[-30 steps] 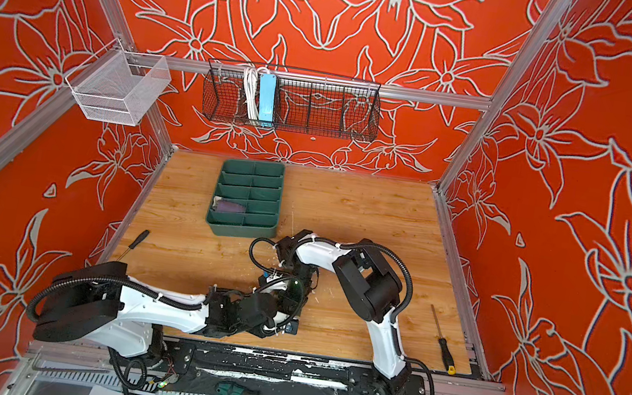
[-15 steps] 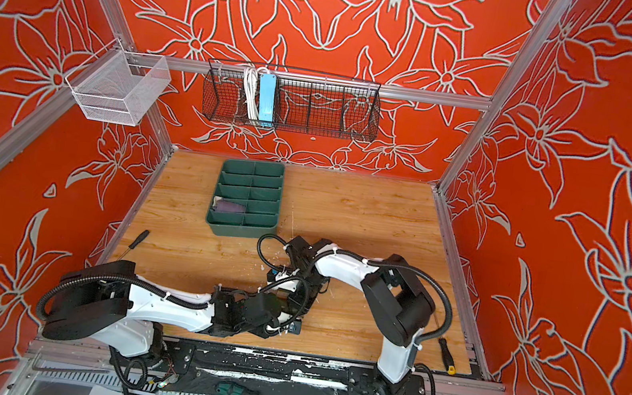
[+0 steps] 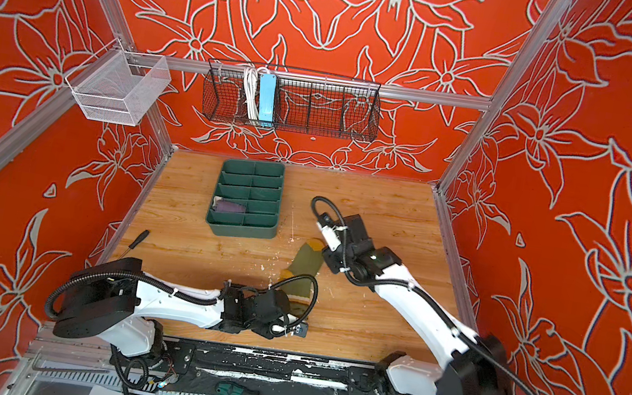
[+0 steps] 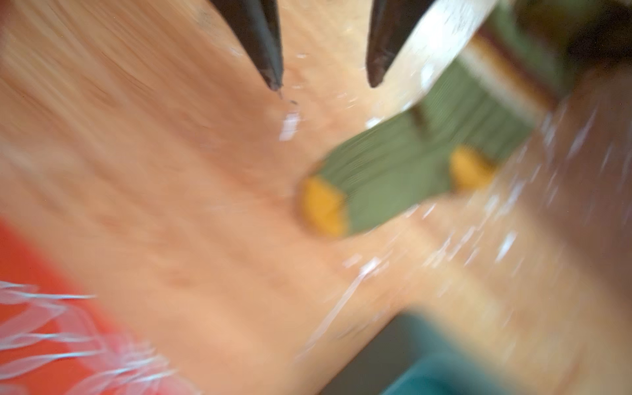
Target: Roll the socks
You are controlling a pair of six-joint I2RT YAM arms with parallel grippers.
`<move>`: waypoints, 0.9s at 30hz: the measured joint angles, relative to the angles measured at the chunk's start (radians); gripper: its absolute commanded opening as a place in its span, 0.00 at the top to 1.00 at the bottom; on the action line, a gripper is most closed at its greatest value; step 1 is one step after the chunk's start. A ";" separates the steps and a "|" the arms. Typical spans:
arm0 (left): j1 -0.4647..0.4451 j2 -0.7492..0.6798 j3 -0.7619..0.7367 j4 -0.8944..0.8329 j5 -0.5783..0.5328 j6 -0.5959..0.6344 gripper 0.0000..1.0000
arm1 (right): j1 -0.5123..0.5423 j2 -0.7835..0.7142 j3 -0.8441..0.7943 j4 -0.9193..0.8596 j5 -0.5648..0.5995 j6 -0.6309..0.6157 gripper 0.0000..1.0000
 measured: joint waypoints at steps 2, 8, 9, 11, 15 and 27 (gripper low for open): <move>0.031 0.024 0.074 -0.088 0.079 0.000 1.00 | -0.014 -0.140 -0.060 0.092 0.060 0.029 0.42; 0.152 0.116 0.293 -0.305 0.286 -0.027 1.00 | -0.014 -0.496 -0.293 0.278 0.064 -0.029 0.43; 0.170 0.139 0.323 -0.334 0.319 -0.039 1.00 | -0.014 -0.533 -0.303 0.269 0.045 -0.060 0.43; 0.196 0.176 0.364 -0.377 0.369 -0.058 1.00 | -0.014 -0.578 -0.296 0.232 0.011 -0.135 0.44; 0.215 0.235 0.404 -0.443 0.435 -0.089 1.00 | -0.011 -0.598 -0.219 0.076 -0.086 -0.335 0.45; 0.233 0.246 0.399 -0.480 0.512 -0.179 1.00 | 0.374 -0.359 -0.076 -0.442 -0.102 -0.595 0.52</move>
